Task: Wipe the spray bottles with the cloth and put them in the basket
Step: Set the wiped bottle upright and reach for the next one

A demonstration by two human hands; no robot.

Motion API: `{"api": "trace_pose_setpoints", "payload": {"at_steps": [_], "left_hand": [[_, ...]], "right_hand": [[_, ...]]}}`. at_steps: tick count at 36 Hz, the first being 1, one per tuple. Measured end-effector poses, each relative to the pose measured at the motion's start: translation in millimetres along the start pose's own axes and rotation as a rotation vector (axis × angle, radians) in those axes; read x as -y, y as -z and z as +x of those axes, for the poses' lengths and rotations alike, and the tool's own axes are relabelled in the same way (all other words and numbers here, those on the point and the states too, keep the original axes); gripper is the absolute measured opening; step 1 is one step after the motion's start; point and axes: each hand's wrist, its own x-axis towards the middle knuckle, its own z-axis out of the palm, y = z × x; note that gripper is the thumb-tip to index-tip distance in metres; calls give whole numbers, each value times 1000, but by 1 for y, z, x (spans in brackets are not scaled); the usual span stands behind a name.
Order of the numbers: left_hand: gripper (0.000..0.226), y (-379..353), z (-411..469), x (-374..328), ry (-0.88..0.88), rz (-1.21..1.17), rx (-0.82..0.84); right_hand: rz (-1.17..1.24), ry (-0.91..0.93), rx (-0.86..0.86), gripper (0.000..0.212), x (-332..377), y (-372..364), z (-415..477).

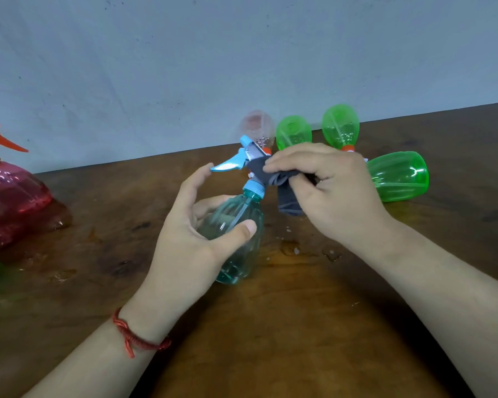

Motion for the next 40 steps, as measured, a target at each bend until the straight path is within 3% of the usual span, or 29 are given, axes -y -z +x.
{"api": "trace_pose_setpoints", "payload": {"at_steps": [3, 7, 11, 15, 17, 21, 23, 29, 37, 40], "left_hand": [[96, -5, -3, -2, -42, 31, 40], [93, -9, -9, -2, -69, -56, 16], [92, -7, -9, 1, -41, -128, -13], [93, -7, -7, 1, -80, -52, -21], [93, -6, -5, 0, -112, -17, -31], [96, -4, -4, -2, -150, 4, 8], [97, -4, -7, -3, -160, 9, 49], [95, -6, -8, -3, -153, -85, 83], [92, -8, -9, -2, -135, -151, 31], [91, -4, -5, -4, -134, -192, -58]], "right_hand": [[-43, 27, -122, 43, 3, 3, 0], [-170, 157, -18, 39, 4, -4, 0], [-173, 146, 54, 37, 4, -4, 0], [-141, 139, 95, 34, 0, 7, 4], [-11, 63, 27, 35, 0, 13, 6], [243, -198, -267, 41, -4, 17, 12], [324, -259, -310, 39, -4, 17, 15], [525, -303, -41, 40, 6, 6, 6], [484, -285, -32, 44, 1, 4, 4], [454, -315, -22, 39, -3, 4, 3]]}}
